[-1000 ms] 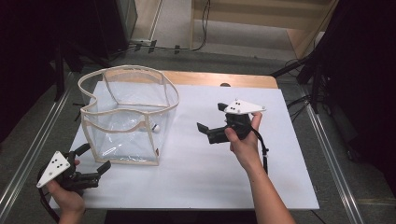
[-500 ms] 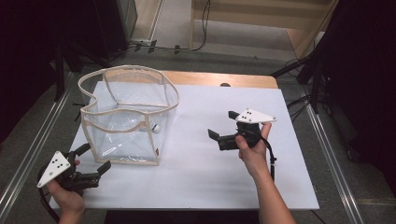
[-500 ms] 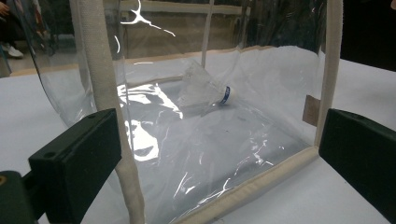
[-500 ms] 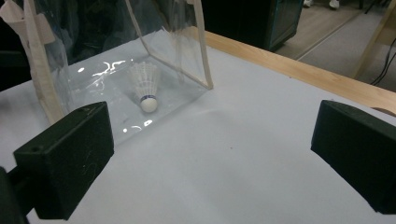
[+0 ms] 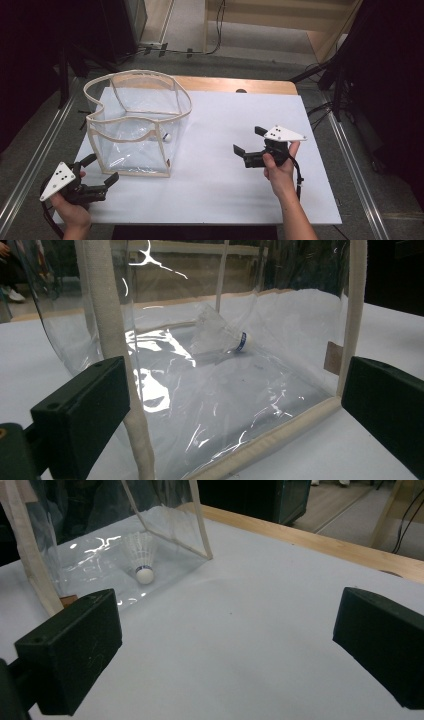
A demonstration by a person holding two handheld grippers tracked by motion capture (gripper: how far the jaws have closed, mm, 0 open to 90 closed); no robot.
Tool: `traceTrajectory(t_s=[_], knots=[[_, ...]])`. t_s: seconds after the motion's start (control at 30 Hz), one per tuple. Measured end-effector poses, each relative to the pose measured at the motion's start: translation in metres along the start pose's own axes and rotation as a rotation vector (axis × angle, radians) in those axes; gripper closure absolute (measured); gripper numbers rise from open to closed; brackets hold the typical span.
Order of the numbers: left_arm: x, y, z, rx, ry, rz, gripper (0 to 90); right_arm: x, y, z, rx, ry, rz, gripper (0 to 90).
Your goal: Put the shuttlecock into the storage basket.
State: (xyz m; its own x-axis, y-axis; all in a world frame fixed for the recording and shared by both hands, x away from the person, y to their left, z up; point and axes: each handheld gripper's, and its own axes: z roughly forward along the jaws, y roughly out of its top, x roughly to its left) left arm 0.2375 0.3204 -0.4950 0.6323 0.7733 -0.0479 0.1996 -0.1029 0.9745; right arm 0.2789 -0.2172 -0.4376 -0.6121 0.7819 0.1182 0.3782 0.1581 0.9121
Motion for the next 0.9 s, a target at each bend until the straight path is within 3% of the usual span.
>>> traceTrajectory(t_s=[0.9], knots=[[-0.001, 0.0, 0.001, 0.01, 0.006, 0.007, 0.0, -0.033, -0.046, -0.039, 0.015, -0.068, 0.054, 0.0]])
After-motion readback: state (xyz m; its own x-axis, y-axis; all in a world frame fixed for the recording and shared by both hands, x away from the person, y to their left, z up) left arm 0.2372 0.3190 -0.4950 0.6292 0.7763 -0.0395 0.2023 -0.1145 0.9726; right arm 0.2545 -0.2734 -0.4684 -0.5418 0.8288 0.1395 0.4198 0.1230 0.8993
